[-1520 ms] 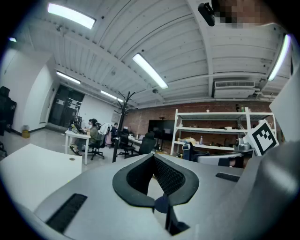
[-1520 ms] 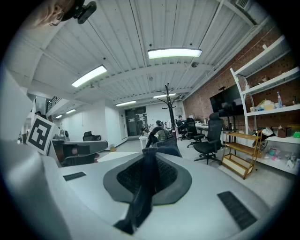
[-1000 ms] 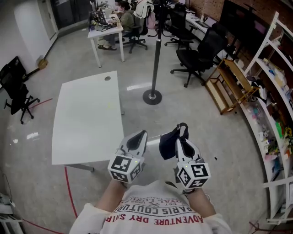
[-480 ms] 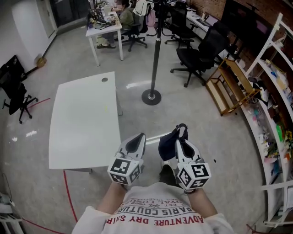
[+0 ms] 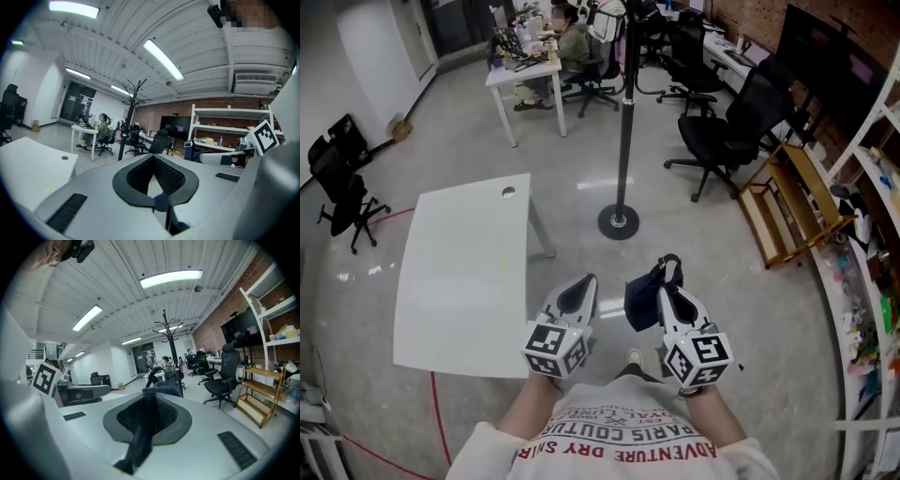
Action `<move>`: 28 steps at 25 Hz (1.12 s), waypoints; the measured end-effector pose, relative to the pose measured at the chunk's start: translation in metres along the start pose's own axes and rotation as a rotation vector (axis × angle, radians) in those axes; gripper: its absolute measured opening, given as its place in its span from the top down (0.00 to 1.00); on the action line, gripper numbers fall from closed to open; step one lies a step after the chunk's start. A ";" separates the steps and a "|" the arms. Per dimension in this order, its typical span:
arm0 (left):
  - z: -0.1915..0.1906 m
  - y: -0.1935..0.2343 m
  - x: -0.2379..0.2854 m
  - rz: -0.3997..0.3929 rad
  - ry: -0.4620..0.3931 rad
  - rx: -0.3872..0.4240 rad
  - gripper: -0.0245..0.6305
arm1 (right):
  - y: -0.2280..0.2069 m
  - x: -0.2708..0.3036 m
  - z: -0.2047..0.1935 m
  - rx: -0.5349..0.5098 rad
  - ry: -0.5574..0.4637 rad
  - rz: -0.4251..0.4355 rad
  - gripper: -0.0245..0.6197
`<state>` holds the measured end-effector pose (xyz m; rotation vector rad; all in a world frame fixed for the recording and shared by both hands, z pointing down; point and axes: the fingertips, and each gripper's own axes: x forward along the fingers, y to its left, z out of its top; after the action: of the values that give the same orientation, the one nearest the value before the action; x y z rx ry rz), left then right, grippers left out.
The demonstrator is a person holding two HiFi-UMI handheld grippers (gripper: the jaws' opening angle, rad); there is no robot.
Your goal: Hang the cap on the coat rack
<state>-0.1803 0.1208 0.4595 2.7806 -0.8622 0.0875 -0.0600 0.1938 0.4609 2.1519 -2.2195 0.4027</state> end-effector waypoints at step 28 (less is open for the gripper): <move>0.065 0.083 0.354 0.069 -0.023 -0.002 0.95 | -0.251 0.254 0.111 -0.094 -0.005 0.081 0.92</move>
<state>0.0645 -0.1558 0.4561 2.7550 -0.9630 0.0665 0.1938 -0.0810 0.4454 2.0256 -2.2847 0.2895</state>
